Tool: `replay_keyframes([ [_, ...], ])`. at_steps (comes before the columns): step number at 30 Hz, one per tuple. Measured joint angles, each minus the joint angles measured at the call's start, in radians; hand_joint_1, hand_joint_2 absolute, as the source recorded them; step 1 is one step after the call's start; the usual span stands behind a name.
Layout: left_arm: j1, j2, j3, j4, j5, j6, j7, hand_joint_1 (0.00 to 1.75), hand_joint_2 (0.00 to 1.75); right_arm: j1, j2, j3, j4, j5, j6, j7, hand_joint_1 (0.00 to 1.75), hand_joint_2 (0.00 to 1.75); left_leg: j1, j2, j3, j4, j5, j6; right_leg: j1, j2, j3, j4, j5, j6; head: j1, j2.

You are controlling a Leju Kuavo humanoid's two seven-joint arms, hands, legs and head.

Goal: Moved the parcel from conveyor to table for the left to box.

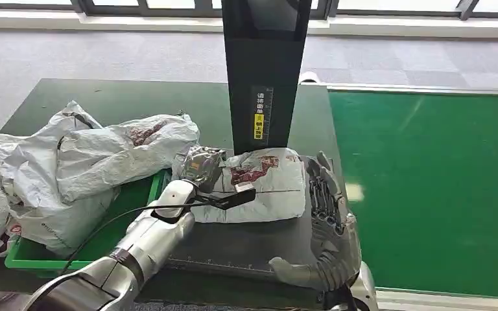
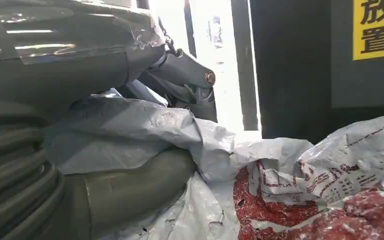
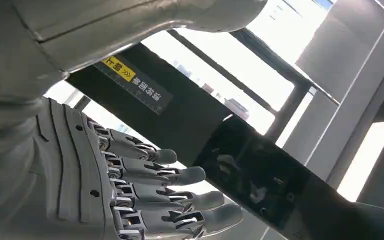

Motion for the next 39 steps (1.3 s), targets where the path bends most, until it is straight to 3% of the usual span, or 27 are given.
replay_keyframes([
  [22,0.004,-0.003,0.000,-0.001,0.009,0.018,-0.024,1.75,1.75,0.002,-0.001,0.015,0.000,0.002,-0.024,-0.002,0.00,1.75,0.000,0.000,0.000,0.000,0.000,0.000,0.000,0.000,0.000,0.000,0.000,0.000,0.000,0.000],
  [23,0.040,-0.018,0.012,-0.031,0.037,0.073,-0.092,1.75,1.75,0.019,-0.001,0.015,-0.001,0.005,-0.091,-0.016,0.00,1.75,-0.001,0.000,0.001,0.000,0.000,0.000,-0.001,0.000,0.000,0.000,0.000,0.000,0.000,0.000],
  [25,0.184,-0.025,0.094,-0.308,0.096,0.228,-0.316,1.75,1.75,0.083,-0.022,0.029,-0.011,-0.017,-0.295,-0.048,0.00,1.75,0.000,-0.001,-0.003,0.000,-0.001,0.001,0.000,-0.001,-0.001,0.000,-0.001,0.000,0.000,0.000],
  [27,0.248,-0.013,0.136,-0.564,0.125,0.260,-0.448,1.75,1.75,0.112,-0.063,0.075,-0.011,-0.035,-0.405,-0.058,0.00,1.75,-0.001,0.004,-0.006,0.000,-0.002,0.000,-0.001,0.004,-0.006,0.000,-0.001,0.000,0.001,0.000],
  [31,0.300,0.020,0.148,-0.775,0.152,0.294,-0.296,1.75,1.75,0.132,-0.088,0.120,-0.011,-0.050,-0.429,-0.056,0.00,1.75,-0.001,0.005,-0.003,0.000,-0.005,0.001,0.000,0.003,-0.004,0.000,-0.003,0.000,0.000,0.000],
  [33,0.315,0.026,0.150,-0.833,0.150,0.306,-0.293,1.75,1.75,0.131,-0.097,0.123,-0.011,-0.051,-0.431,-0.056,0.00,1.75,0.000,0.000,-0.004,0.000,-0.003,0.001,0.000,-0.002,-0.003,0.000,-0.003,0.000,0.000,0.000],
  [39,0.340,0.034,0.154,-0.914,0.136,0.308,-0.290,1.75,1.75,0.130,-0.102,0.135,-0.011,-0.052,-0.434,-0.052,0.00,1.75,0.000,0.000,-0.003,0.000,-0.001,0.000,0.000,-0.002,-0.003,0.000,-0.001,-0.001,0.000,0.000],
])
